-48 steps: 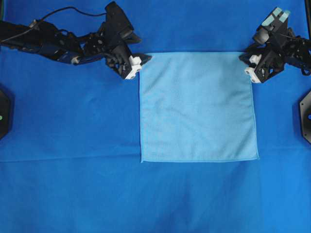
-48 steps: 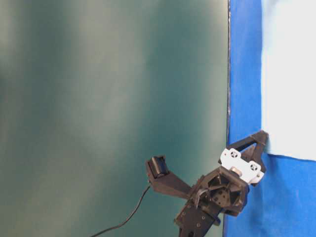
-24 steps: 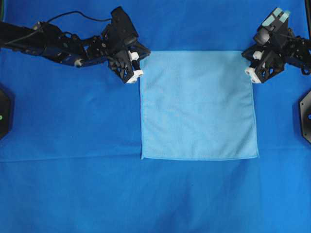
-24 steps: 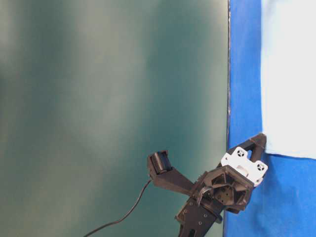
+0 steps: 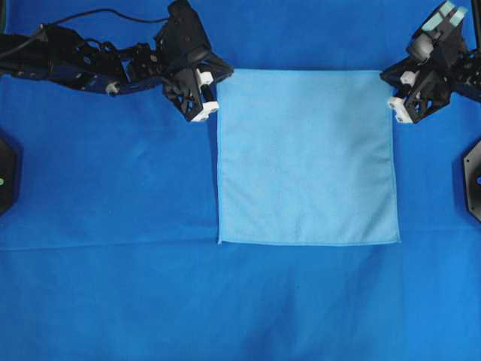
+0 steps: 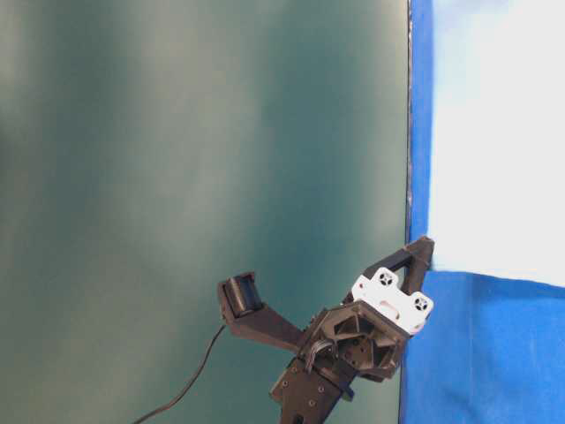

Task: Fold the light blue towel.
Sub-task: 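Lift the far corners and fold them toward the near edge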

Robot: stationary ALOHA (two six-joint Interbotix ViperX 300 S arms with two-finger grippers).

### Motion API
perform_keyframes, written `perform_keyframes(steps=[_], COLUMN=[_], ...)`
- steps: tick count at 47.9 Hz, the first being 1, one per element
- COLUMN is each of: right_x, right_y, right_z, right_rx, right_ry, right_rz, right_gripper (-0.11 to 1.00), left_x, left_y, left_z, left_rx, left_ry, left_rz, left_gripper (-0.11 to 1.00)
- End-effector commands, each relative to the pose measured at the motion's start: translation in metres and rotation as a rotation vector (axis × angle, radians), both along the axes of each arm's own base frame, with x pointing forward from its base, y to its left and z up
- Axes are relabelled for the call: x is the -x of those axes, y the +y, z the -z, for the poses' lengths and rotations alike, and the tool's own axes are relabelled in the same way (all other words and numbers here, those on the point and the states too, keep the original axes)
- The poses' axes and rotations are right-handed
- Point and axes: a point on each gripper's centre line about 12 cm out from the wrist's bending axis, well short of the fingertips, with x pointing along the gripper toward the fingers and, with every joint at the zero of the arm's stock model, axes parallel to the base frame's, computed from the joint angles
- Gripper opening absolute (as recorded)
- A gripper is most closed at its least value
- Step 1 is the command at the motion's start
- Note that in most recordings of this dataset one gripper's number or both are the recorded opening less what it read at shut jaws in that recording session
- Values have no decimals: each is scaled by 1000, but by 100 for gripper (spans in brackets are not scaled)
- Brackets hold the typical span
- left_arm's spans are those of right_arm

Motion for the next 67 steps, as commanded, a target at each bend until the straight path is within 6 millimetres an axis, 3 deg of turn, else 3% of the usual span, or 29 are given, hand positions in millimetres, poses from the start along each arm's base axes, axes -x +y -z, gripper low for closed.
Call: perform_keyframes(steps=[1,15,28,38,52,67], right_x=[-1,-11,-17,-13,-9,-6], right_y=[-1,22,71,108,154,192], right_z=[-6,-8,-15,-14,-6,-3], right_rx=[14,7,-87,-185,-330,-424], right_ry=[-22,-29,-50,-42,13,37], right_rz=[5,-91,-219,-301,-391,-473], right_gripper=[2,2,2,2,2,2], left_x=[-3,-1,6,-1,-9,-15], left_y=[0,-32,-86,-137,-196,-232], left_z=[-16,-17,-25,-23,-22,-15], left_rx=[-19,-11,-63,-58,-2,53], left_ry=[-39,-16,-1,-2,10,63], left_rz=[5,78,241,375,491,546], left_gripper=[1,1,1,1,1,1])
